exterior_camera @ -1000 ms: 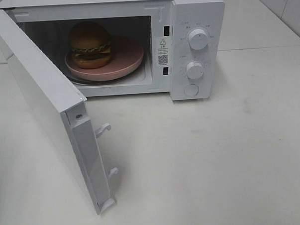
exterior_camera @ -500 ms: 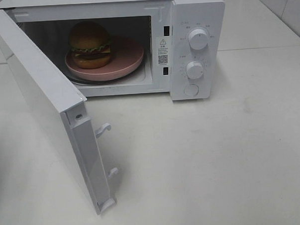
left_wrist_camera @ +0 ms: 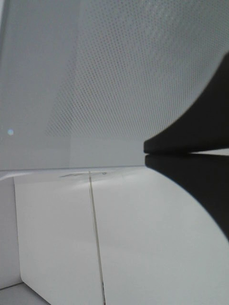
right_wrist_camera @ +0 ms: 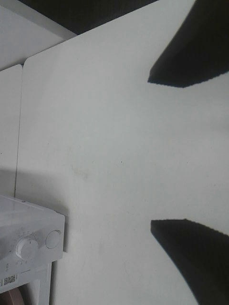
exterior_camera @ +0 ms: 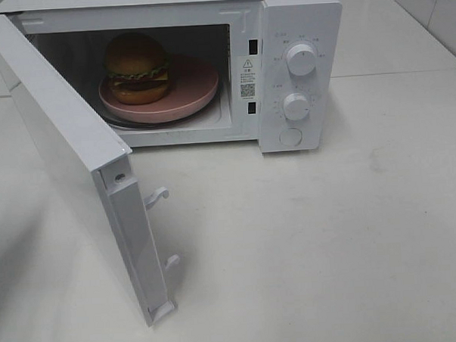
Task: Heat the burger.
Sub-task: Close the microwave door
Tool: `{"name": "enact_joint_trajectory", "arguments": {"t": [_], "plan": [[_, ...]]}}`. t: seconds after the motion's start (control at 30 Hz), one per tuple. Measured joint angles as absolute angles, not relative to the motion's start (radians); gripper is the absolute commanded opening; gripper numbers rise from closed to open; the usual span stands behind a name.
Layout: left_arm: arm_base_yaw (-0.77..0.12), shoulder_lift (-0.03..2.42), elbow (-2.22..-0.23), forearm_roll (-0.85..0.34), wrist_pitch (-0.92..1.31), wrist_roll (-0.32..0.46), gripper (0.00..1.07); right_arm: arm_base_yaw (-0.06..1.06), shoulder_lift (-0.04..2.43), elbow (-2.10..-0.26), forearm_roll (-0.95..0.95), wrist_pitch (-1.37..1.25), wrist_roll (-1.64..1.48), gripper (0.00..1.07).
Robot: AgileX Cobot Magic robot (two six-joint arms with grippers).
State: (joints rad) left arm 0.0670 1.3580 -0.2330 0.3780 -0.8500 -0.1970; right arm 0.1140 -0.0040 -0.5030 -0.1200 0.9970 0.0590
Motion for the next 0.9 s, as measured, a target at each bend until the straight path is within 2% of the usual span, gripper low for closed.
{"name": "enact_joint_trajectory", "arguments": {"t": [0.1,0.17,0.2,0.33,0.47,0.5,0.63,0.7,0.73,0.77,0.8,0.83,0.9], "plan": [[0.033,1.376,-0.246,0.380,-0.859,-0.197,0.00,0.114,-0.004,-0.503,-0.120,0.997,0.059,0.75],[-0.044,1.408,-0.265,0.363,-0.869,-0.176,0.00,0.114,-0.004,-0.503,-0.120,0.997,0.059,0.75],[-0.044,1.408,-0.265,0.363,-0.869,-0.176,0.00,0.114,-0.004,-0.503,-0.120,0.997,0.059,0.75],[-0.151,1.465,-0.281,0.249,-0.898,-0.140,0.00,0.114,-0.004,-0.503,-0.120,0.997,0.059,0.75],[-0.211,1.502,-0.294,0.204,-0.920,-0.128,0.00,0.114,-0.004,-0.503,-0.120,0.997,0.059,0.75],[-0.253,1.529,-0.305,0.154,-0.930,-0.113,0.00,0.114,-0.004,-0.503,-0.120,0.997,0.059,0.75],[-0.314,1.566,-0.329,0.071,-0.937,-0.077,0.00,0.114,-0.004,-0.503,-0.120,0.997,0.059,0.75],[-0.385,1.601,-0.363,-0.017,-0.941,-0.042,0.00,0.114,-0.004,-0.503,-0.120,0.997,0.059,0.75],[-0.385,1.601,-0.363,-0.017,-0.941,-0.042,0.00,0.114,-0.004,-0.503,-0.120,0.997,0.059,0.75],[-0.431,1.622,-0.391,-0.075,-0.943,-0.019,0.00,0.114,-0.004,-0.503,-0.120,0.997,0.059,0.75],[-0.431,1.622,-0.391,-0.075,-0.943,-0.019,0.00,0.114,-0.004,-0.503,-0.120,0.997,0.059,0.75],[-0.478,1.646,-0.420,-0.143,-0.945,0.010,0.00,0.114,-0.004,-0.503,-0.120,0.997,0.059,0.75],[-0.496,1.656,-0.433,-0.171,-0.945,0.023,0.00,0.114,-0.004,-0.503,-0.120,0.997,0.059,0.75]]}}
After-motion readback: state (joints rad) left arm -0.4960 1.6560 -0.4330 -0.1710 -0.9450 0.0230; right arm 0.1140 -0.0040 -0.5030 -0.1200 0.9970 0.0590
